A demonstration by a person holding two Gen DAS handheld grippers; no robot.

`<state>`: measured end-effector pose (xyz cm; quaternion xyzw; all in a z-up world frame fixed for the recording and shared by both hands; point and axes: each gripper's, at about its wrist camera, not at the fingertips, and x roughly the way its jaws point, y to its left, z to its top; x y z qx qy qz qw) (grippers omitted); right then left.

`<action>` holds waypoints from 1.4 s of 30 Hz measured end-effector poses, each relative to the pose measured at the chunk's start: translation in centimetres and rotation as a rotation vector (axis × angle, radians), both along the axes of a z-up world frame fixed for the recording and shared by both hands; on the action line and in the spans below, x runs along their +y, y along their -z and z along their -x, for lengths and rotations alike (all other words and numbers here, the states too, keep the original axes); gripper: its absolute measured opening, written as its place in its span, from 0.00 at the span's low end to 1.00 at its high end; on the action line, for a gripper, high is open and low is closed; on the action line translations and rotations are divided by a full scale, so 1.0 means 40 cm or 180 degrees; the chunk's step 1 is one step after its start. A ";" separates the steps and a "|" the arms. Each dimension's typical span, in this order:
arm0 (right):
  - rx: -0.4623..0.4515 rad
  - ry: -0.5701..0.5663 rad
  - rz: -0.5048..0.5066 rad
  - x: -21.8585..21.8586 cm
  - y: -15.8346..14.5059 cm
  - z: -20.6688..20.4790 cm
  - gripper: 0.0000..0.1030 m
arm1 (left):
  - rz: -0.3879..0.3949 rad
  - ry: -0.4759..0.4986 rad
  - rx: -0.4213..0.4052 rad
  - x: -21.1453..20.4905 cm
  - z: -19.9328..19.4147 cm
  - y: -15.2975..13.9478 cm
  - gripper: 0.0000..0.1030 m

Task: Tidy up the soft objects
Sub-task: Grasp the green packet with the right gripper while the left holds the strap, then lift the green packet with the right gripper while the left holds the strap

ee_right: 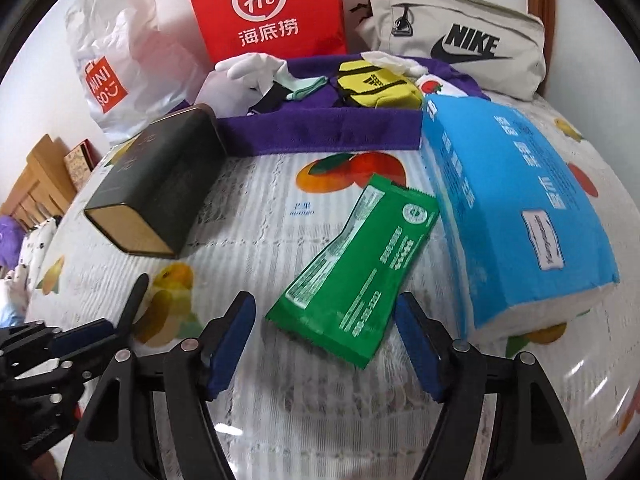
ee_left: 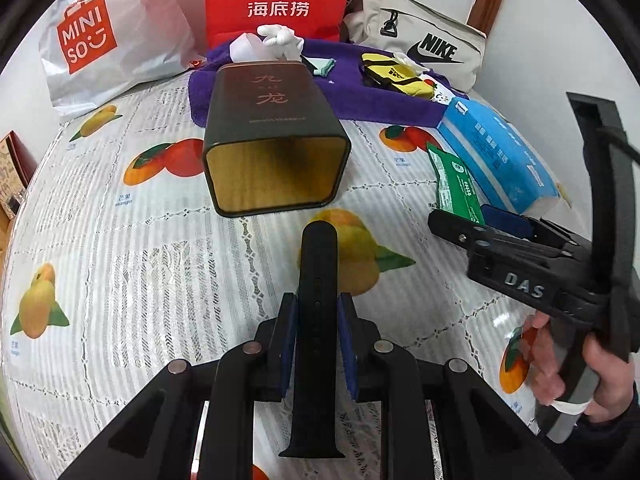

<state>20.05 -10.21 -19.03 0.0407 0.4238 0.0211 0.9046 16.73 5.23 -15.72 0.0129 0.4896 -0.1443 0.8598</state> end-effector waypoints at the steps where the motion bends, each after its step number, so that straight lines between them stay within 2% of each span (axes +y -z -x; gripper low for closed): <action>1: -0.0020 0.0016 0.0032 -0.001 0.001 -0.001 0.64 | 0.0008 0.0007 -0.0001 0.001 -0.002 0.001 0.19; 4: -0.0048 -0.0067 0.0126 -0.004 0.003 0.004 0.59 | 0.0027 0.0013 0.0012 0.002 -0.006 0.006 0.19; 6: -0.0046 -0.0134 0.0223 -0.006 0.003 0.013 0.48 | 0.0042 0.0009 0.0009 0.004 -0.005 0.006 0.19; 12: 0.0070 -0.0478 0.0264 -0.022 -0.004 0.089 0.48 | 0.0052 -0.0021 0.0006 0.006 -0.005 0.005 0.19; 14: 0.0119 -0.0602 0.0337 -0.023 -0.006 0.119 0.51 | 0.0041 -0.0035 0.0010 0.005 -0.003 0.005 0.19; 16: 0.0211 -0.0680 0.0359 -0.033 -0.004 0.143 0.66 | 0.0033 -0.0046 0.0008 0.003 0.001 0.004 0.19; 18: 0.0251 -0.0663 0.0288 -0.050 -0.001 0.160 0.71 | 0.0022 -0.0046 0.0011 0.001 0.003 0.004 0.19; 22: 0.0280 -0.0552 0.0133 -0.083 -0.004 0.171 0.73 | 0.0024 -0.0066 0.0023 0.002 0.006 0.003 0.19; 26: 0.0254 -0.0370 -0.0132 -0.101 -0.012 0.139 0.74 | 0.0027 -0.0081 0.0039 0.005 0.004 0.002 0.19; 34: 0.0137 -0.0326 -0.0138 -0.072 -0.007 0.109 0.76 | 0.0039 -0.0116 0.0060 0.011 0.003 0.002 0.19; 35: 0.0131 -0.0342 -0.0063 -0.066 -0.004 0.107 0.75 | 0.0039 -0.0114 0.0061 0.011 0.003 0.002 0.19; 37: 0.0081 -0.0429 0.0216 -0.047 0.002 0.115 0.59 | 0.0038 -0.0115 0.0056 0.012 0.003 0.001 0.19; 38: 0.0061 -0.0484 0.0284 -0.043 0.002 0.121 0.55 | 0.0039 -0.0113 0.0054 0.013 0.003 0.002 0.19; 42: 0.0103 -0.0567 0.0284 -0.059 -0.002 0.147 0.39 | 0.0063 -0.0130 0.0056 0.016 0.003 0.003 0.19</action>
